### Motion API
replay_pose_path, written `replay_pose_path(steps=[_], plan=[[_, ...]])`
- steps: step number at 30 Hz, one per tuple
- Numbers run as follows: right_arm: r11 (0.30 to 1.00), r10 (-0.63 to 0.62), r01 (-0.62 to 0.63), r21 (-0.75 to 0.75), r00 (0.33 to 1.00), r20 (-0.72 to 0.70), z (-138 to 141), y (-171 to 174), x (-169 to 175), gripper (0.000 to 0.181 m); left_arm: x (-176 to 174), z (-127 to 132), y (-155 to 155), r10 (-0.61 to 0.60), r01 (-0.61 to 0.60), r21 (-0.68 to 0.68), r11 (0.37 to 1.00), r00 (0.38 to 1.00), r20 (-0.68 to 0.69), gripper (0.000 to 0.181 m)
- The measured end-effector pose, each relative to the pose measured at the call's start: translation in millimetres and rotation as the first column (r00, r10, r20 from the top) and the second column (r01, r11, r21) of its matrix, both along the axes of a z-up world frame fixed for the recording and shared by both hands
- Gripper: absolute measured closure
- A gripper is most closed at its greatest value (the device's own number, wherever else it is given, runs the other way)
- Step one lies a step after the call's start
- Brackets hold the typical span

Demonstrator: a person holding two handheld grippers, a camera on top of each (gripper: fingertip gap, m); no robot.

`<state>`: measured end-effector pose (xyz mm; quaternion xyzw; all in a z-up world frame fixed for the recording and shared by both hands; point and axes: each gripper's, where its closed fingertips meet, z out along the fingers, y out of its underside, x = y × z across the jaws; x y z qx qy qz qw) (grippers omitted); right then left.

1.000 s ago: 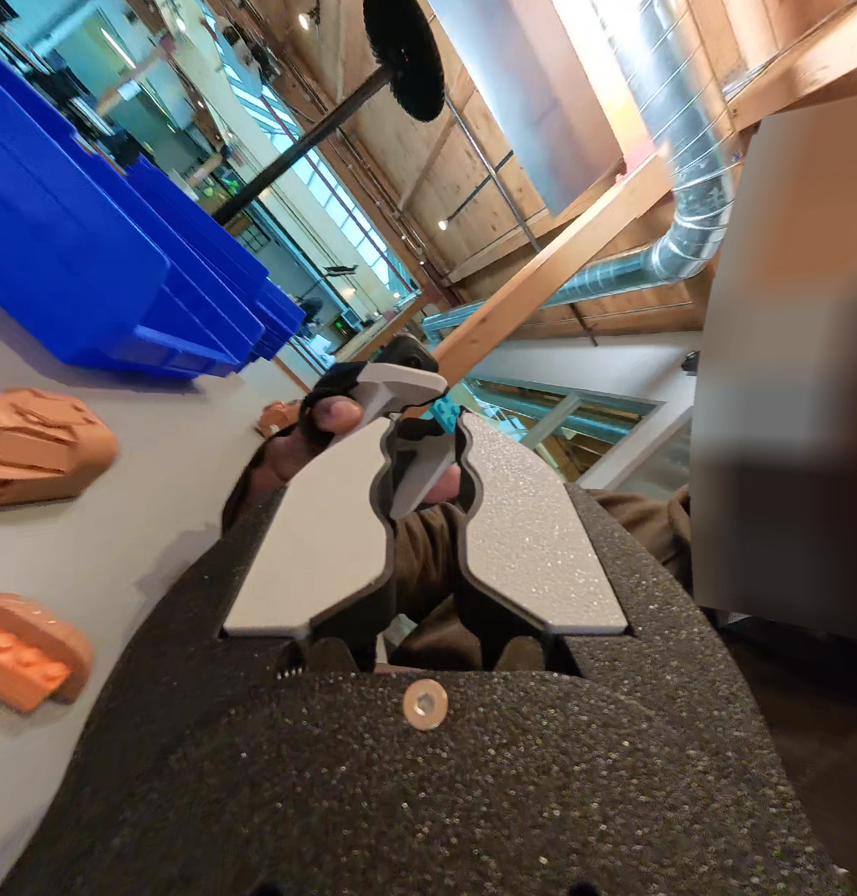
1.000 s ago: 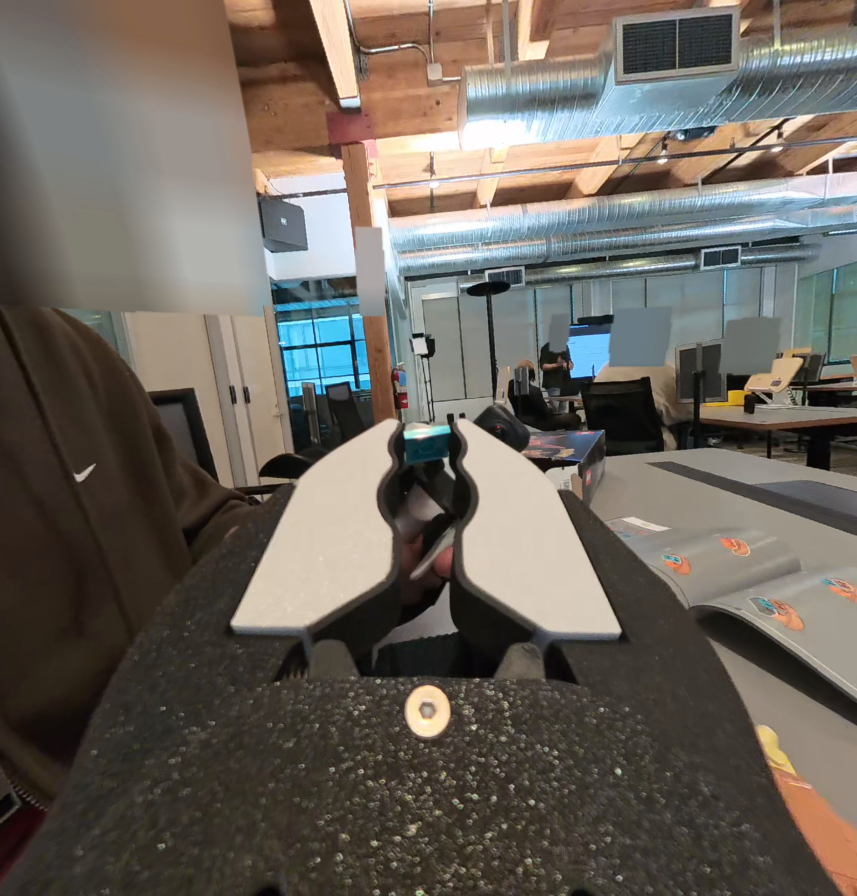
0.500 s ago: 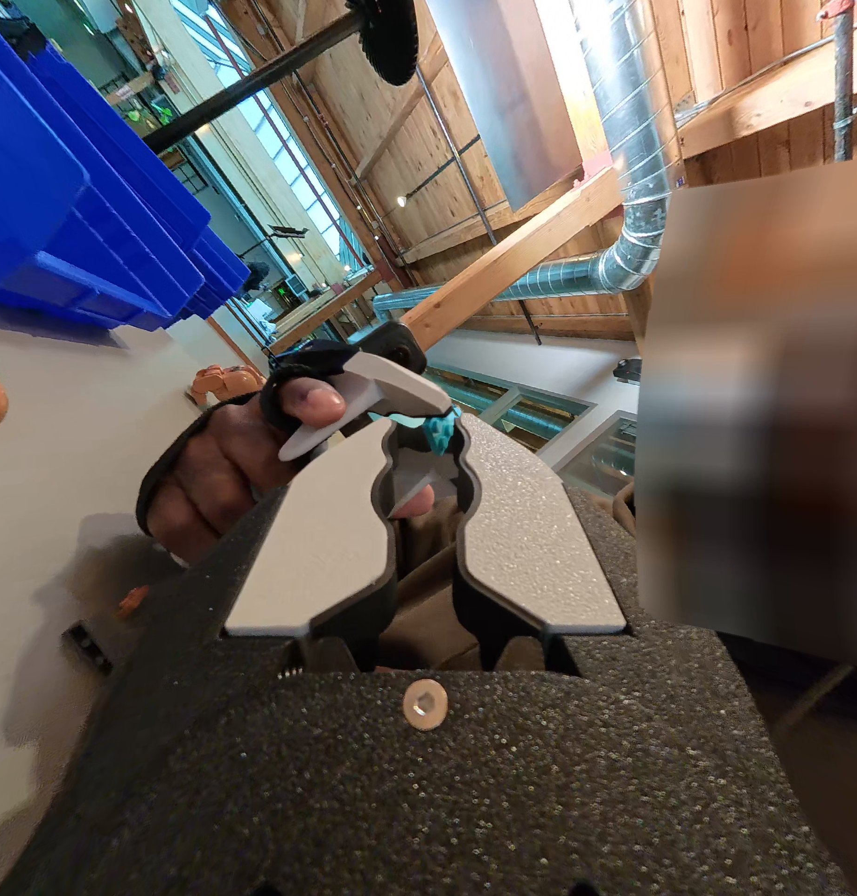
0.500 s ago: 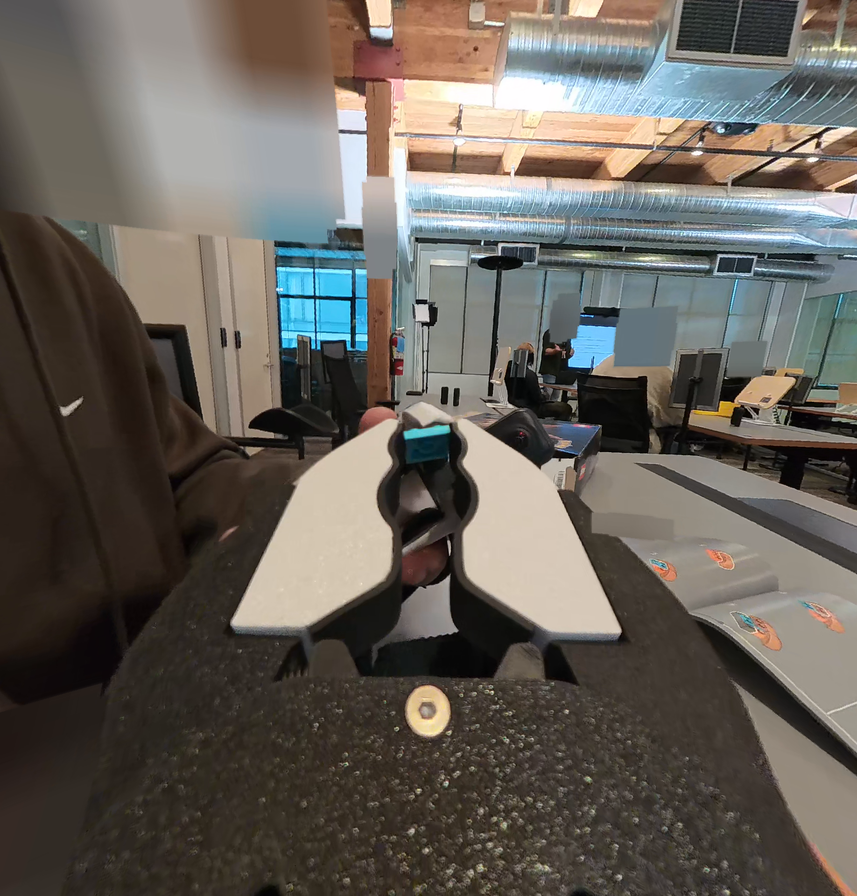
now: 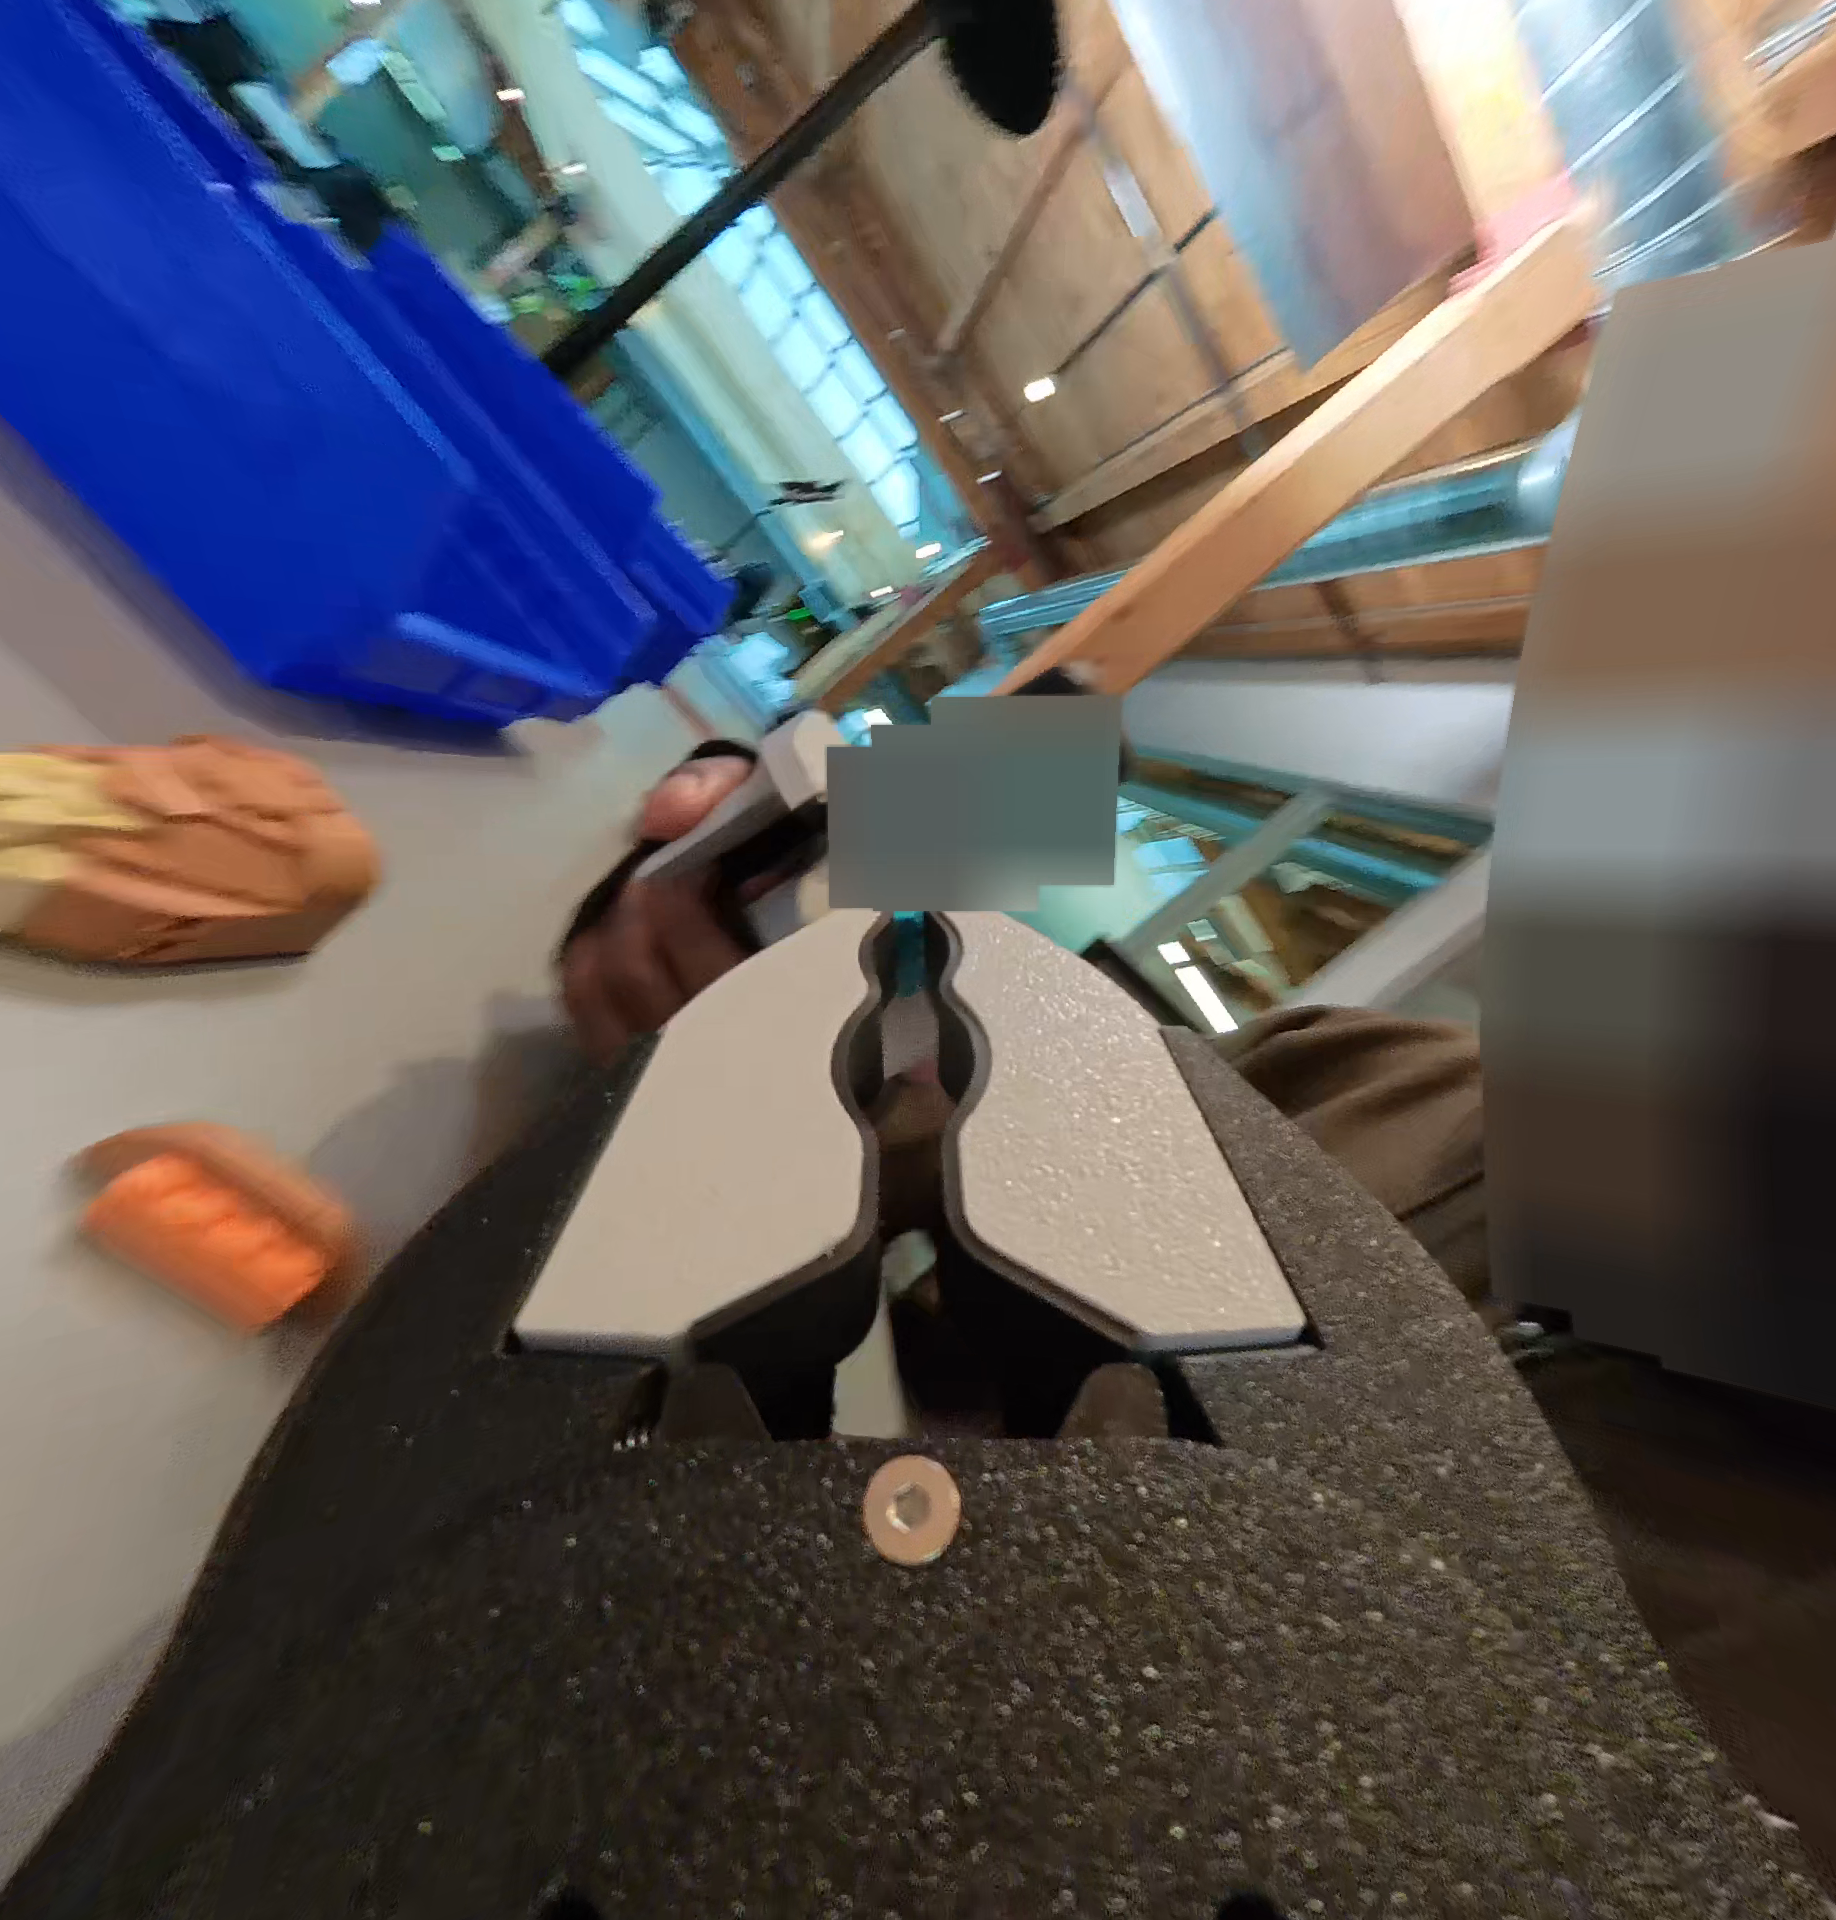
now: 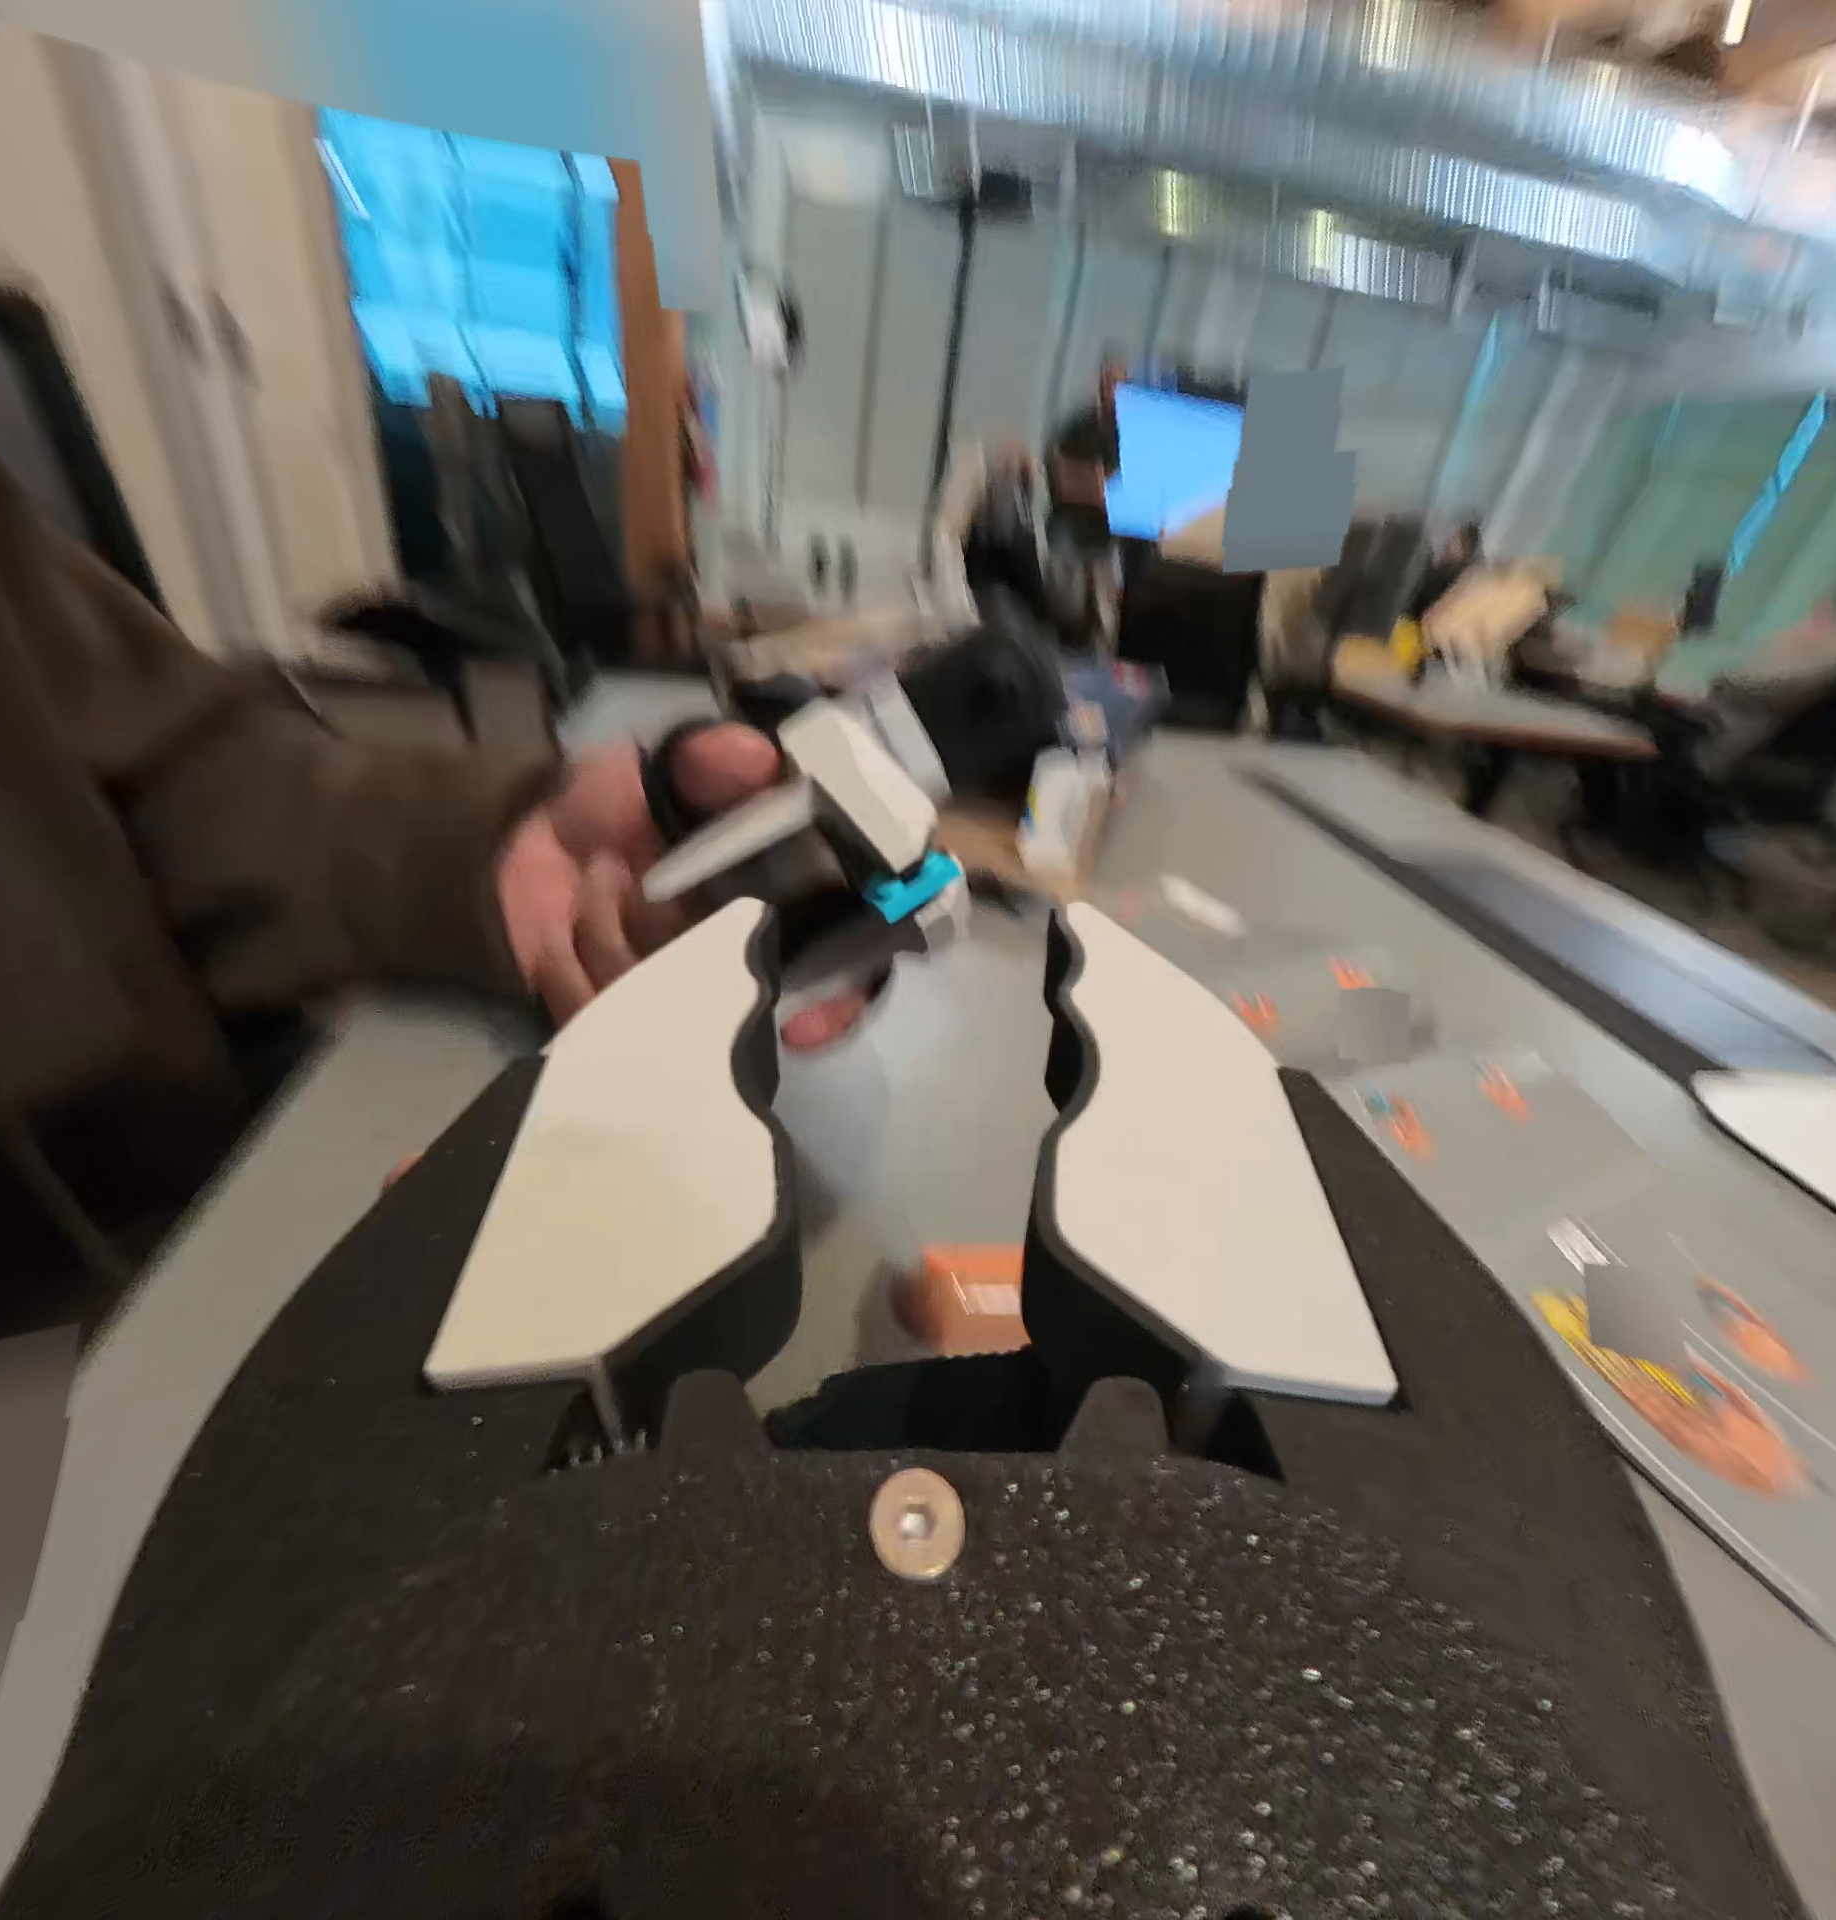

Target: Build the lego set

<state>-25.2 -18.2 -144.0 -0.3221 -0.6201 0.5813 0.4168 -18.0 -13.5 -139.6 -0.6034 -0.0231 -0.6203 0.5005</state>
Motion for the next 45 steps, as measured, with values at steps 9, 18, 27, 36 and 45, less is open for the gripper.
replay_pose_path(steps=[9, 18, 27, 36, 45], plan=[[0.939, -0.152, -0.047, 0.34, 0.832, 0.534, -98.1, 11.8, -18.5, 0.119, -45.7, -62.5, -0.2, 0.058, -0.166, -0.194, 0.967, 0.882, -0.467, 0.176], [0.946, -0.201, -0.025, 0.323, 0.738, 0.645, -122.0, 25.6, -25.1, 0.121, -46.2, -69.4, 2.9, 0.027, -0.132, -0.187, 0.973, 0.878, -0.478, 0.176], [0.963, -0.137, -0.07, 0.261, 0.704, 0.697, -127.0, 20.3, -23.2, 0.134, -48.3, -77.2, 2.6, -0.003, -0.125, -0.217, 0.968, 0.861, -0.508, 0.176], [0.986, -0.139, 0.07, 0.153, 0.854, 0.502, -88.8, 29.7, -39.0, 0.135, -45.7, -65.8, 6.2, -0.008, -0.106, -0.207, 0.973, 0.874, -0.486, 0.176], [0.965, -0.255, 0.232, 0.12, 0.933, 0.254, -53.7, 38.4, -42.2, 0.135, -43.9, -27.5, 22.5, -0.055, -0.095, -0.249, 0.964, 0.845, -0.532, 0.176]])
